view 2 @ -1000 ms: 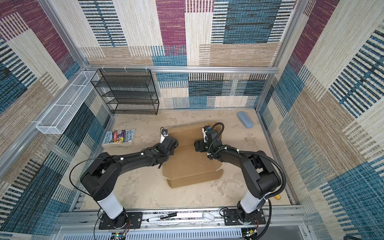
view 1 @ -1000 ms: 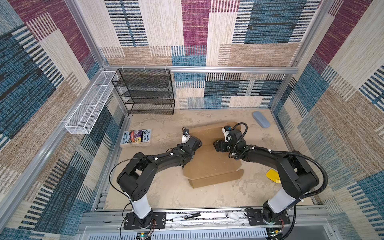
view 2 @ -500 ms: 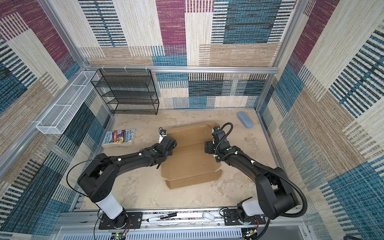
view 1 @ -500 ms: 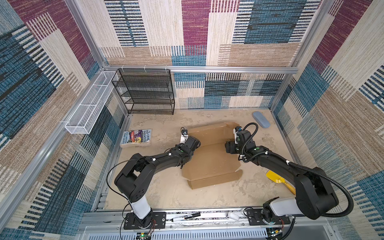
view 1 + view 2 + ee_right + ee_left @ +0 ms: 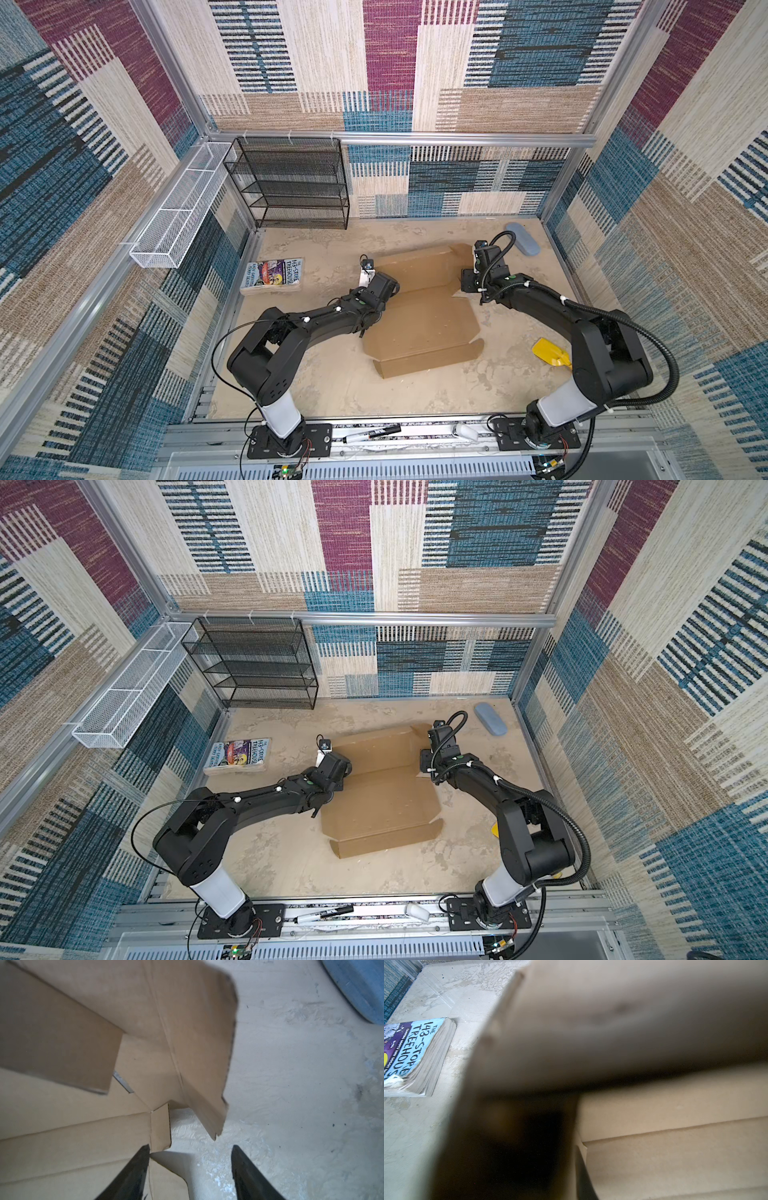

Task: Fold the paper box

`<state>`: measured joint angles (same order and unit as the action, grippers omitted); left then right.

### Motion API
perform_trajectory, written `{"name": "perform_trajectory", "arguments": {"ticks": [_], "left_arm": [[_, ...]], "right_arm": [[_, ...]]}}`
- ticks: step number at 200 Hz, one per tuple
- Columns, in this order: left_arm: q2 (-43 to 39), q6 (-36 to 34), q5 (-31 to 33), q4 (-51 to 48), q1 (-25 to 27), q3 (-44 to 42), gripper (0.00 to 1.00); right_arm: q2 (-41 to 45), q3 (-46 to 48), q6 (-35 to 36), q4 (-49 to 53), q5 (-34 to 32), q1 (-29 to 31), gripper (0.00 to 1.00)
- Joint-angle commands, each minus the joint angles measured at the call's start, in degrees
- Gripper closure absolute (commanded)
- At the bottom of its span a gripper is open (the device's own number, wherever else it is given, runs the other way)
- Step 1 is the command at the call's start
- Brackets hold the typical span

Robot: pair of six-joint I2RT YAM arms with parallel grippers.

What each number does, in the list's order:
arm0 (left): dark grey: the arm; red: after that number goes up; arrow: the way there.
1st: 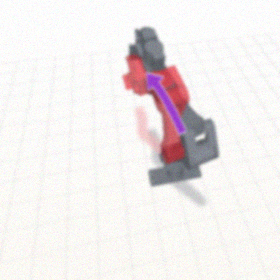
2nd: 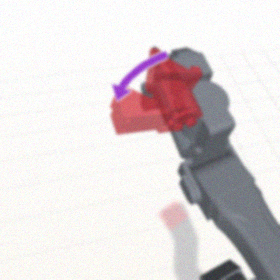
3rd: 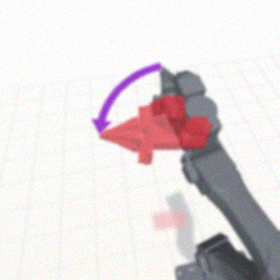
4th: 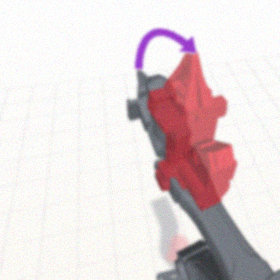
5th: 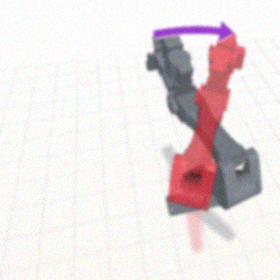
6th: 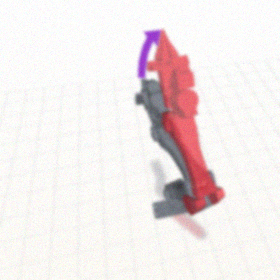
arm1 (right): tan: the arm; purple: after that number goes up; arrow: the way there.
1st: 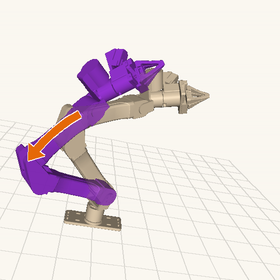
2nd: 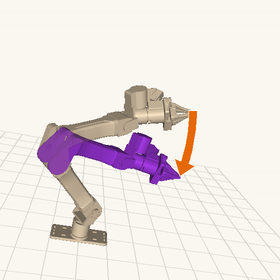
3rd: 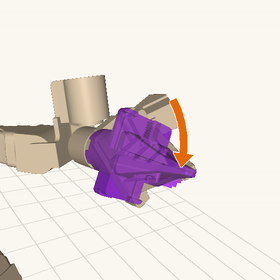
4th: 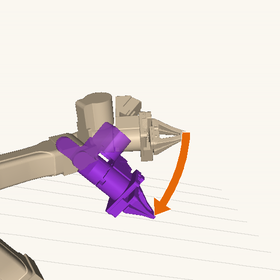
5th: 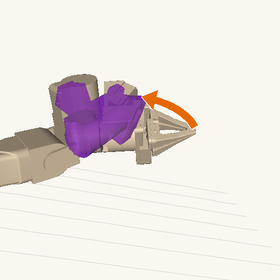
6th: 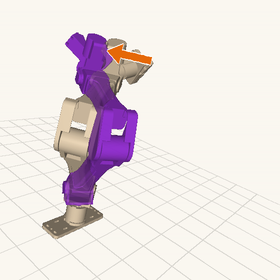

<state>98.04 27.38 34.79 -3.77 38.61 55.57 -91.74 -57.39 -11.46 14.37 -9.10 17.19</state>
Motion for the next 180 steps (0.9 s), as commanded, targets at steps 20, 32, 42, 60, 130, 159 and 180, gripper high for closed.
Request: {"name": "perform_trajectory", "arguments": {"ticks": [20,32,42,60,130,159,180], "left_arm": [[0.3,-1.92,0.06,-1.1,-0.11,-0.15,1.0],[0.51,-1.9,-0.07,-0.98,-0.11,0.04,1.0],[0.73,-1.97,-0.15,-1.11,-0.11,0.22,1.0],[0.84,-1.98,-0.29,-0.87,-0.08,0.25,1.0],[1.61,-2.02,-0.48,-0.82,-0.2,0.83,1.0],[1.61,-1.97,-0.48,-0.86,-0.2,1.03,1.0],[1.61,-1.98,-0.59,-1.05,-0.21,1.29,1.0]], "right_arm": [[-2.62,-2.92,2.31,-2.1,-3.89,-0.09,0.38],[-3.5,-3.79,2.54,-1.99,-4.3,-0.07,0.39],[-4.13,-4.22,2.75,-2.29,-4.37,-0.18,0.42],[-4.74,-4.15,3.31,-3.8,-3.61,-0.33,0.49],[-4.25,-3.17,4.48,-6.16,-1.44,-0.49,0.73],[-3.65,-2.1,4.45,-6.81,-1.28,-0.47,0.78],[-3.63,-1.99,4.69,-6.81,-0.93,-0.42,0.85]]}}
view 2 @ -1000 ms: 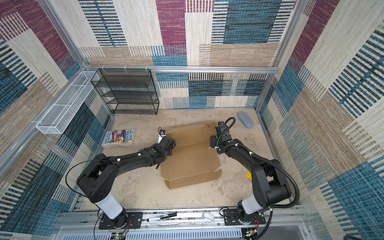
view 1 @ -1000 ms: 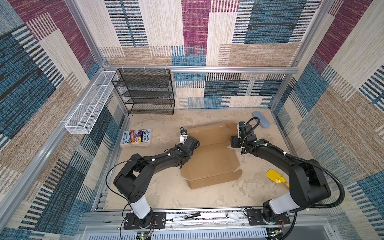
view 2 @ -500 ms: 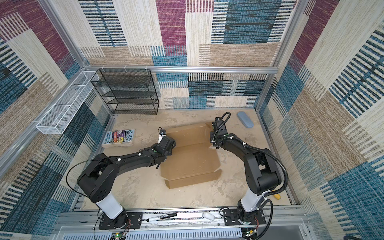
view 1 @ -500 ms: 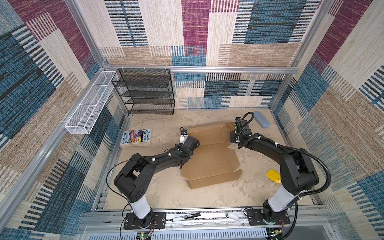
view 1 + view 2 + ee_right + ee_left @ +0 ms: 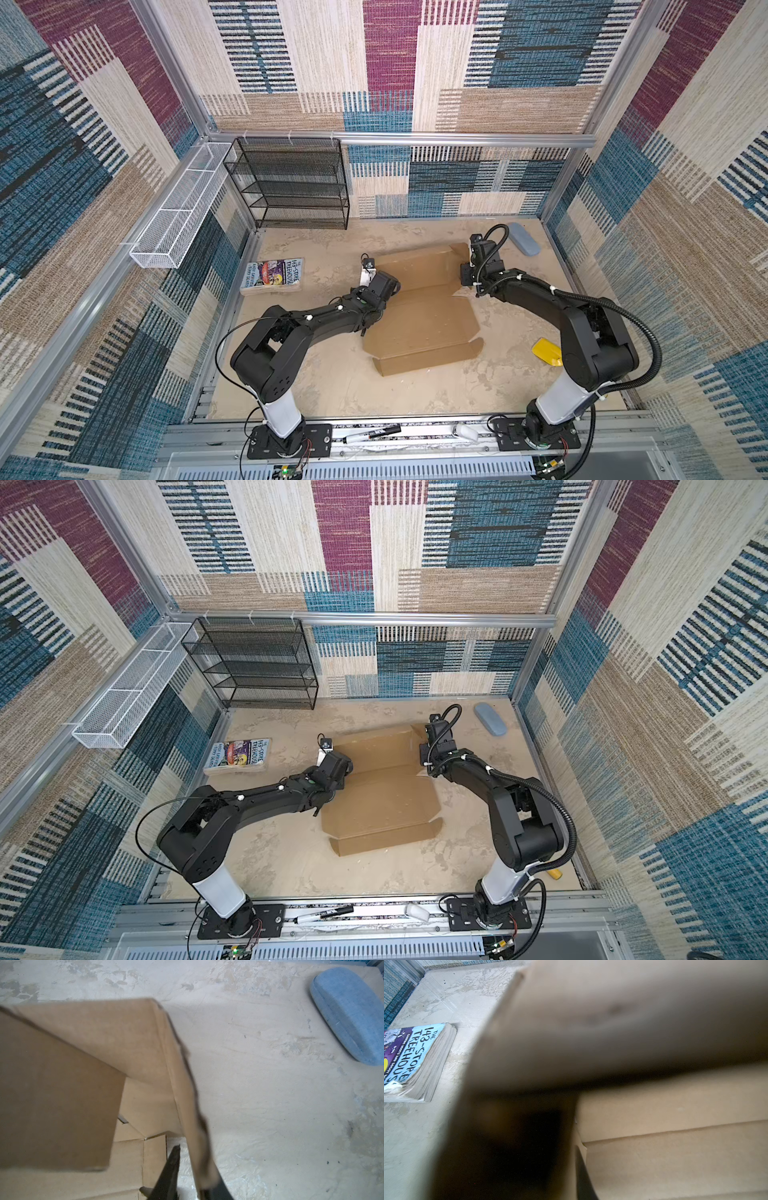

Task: Fold the paper box

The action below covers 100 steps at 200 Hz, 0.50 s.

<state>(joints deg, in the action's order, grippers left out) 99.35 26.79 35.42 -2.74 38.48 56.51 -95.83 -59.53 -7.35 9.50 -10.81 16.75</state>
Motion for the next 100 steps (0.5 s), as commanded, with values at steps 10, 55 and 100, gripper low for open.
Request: {"name": "perform_trajectory", "arguments": {"ticks": [10,55,100], "left_arm": [[0.14,-1.39,-1.15,-2.14,-0.07,0.44,1.0],[0.32,-0.91,-1.25,-2.88,-0.07,0.97,1.0],[0.73,-0.51,-1.32,-2.88,-0.07,1.67,1.0]], "right_arm": [[0.39,0.11,0.67,-1.85,1.12,0.02,0.88],[0.91,0.07,0.67,-1.85,2.64,-0.05,0.97],[2.29,1.7,0.17,-1.84,5.48,0.09,1.0]]}}
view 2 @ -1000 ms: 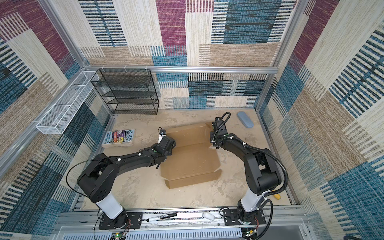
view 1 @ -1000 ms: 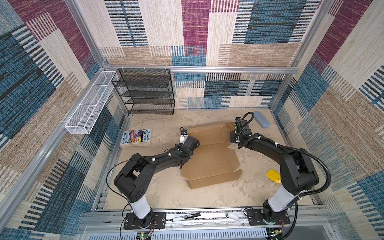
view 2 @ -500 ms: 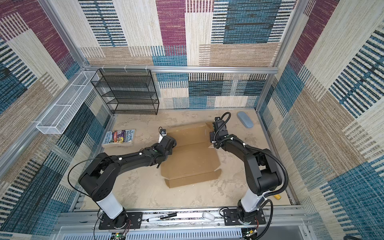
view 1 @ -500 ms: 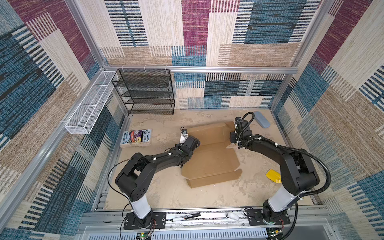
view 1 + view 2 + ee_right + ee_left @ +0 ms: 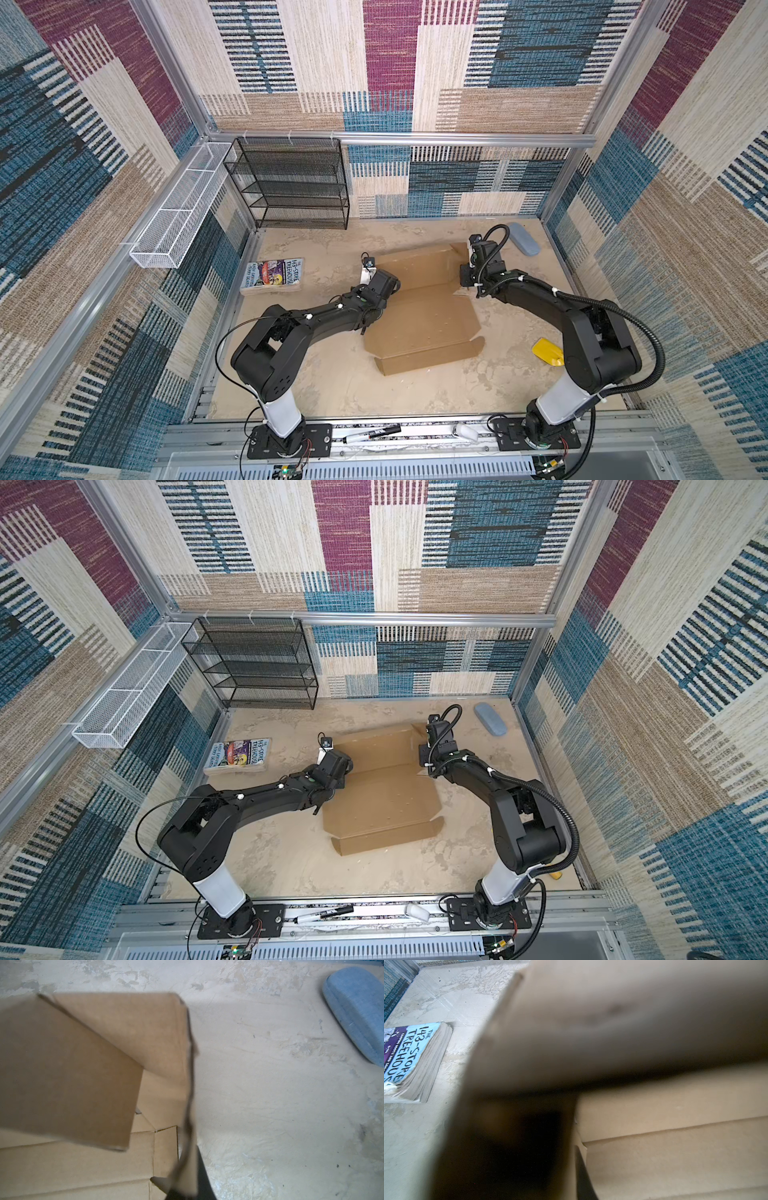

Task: Fold the paper box

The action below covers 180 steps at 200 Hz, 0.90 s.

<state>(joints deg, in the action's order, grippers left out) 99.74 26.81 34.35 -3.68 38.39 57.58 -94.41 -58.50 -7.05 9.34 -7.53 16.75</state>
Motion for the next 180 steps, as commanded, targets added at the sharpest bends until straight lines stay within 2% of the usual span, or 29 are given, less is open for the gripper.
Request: {"name": "perform_trajectory", "arguments": {"ticks": [1,42,123,180], "left_arm": [[0.4,-0.53,-0.25,-1.94,0.02,0.6,1.0],[0.71,-0.1,-0.53,-1.94,0.02,1.04,1.0],[0.54,0.18,-1.03,-1.28,0.02,0.69,1.0],[-0.25,-0.65,-0.19,1.38,0.02,-1.64,1.0]], "right_arm": [[0.93,0.72,-0.1,-1.69,2.23,0.15,1.0],[1.97,1.81,-0.2,-1.14,3.19,1.51,1.0],[2.05,1.72,-0.9,1.02,0.47,7.52,1.0],[2.4,6.45,-2.91,-0.17,-1.53,9.42,1.0]]}}
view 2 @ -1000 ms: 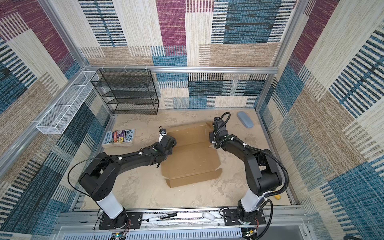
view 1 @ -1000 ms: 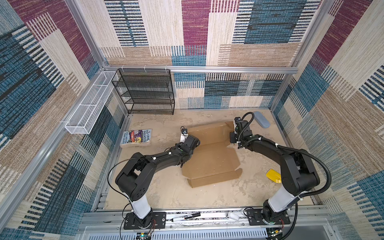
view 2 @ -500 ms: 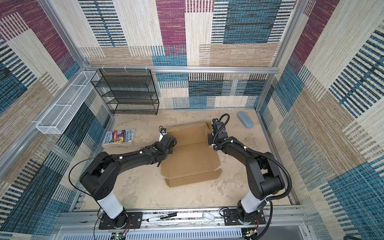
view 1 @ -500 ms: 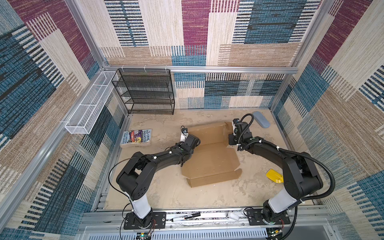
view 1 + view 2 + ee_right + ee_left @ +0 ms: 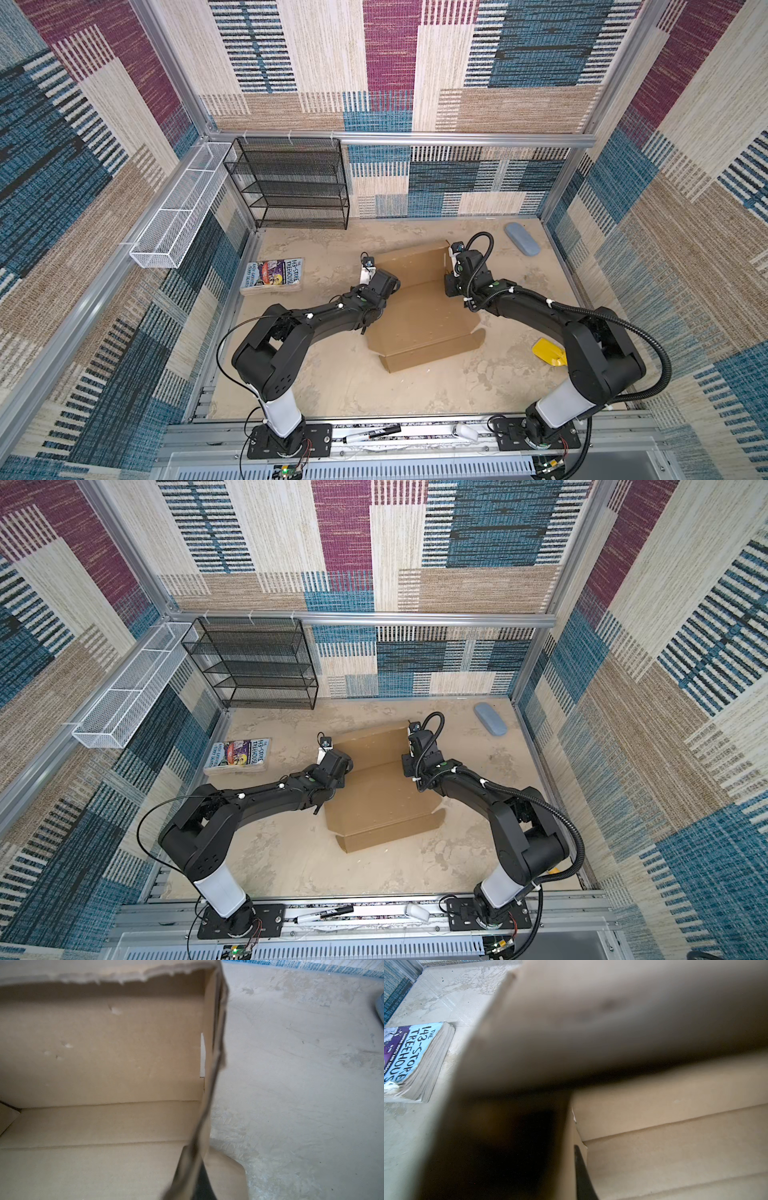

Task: Fold the paper box

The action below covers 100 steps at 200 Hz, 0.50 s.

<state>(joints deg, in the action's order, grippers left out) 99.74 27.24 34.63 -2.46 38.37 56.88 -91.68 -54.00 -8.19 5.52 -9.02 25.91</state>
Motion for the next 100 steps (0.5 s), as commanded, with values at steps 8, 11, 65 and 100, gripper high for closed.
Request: {"name": "perform_trajectory", "arguments": {"ticks": [8,11,65,100], "left_arm": [[-0.18,-1.14,-0.38,0.22,0.04,-1.07,1.0],[-0.11,-1.25,-0.29,0.32,0.04,-1.12,1.0],[-0.02,-0.9,-0.49,1.15,0.04,-2.48,1.0],[0.1,-0.88,-0.5,1.23,0.04,-2.78,1.0]], "right_arm": [[-0.21,2.67,-2.21,3.49,-0.02,0.35,1.0],[-0.22,2.93,-2.33,3.45,-0.04,0.37,1.0],[1.2,7.13,-4.37,2.92,0.08,0.72,1.0],[1.59,8.9,-5.79,2.66,0.24,0.9,0.99]]}}
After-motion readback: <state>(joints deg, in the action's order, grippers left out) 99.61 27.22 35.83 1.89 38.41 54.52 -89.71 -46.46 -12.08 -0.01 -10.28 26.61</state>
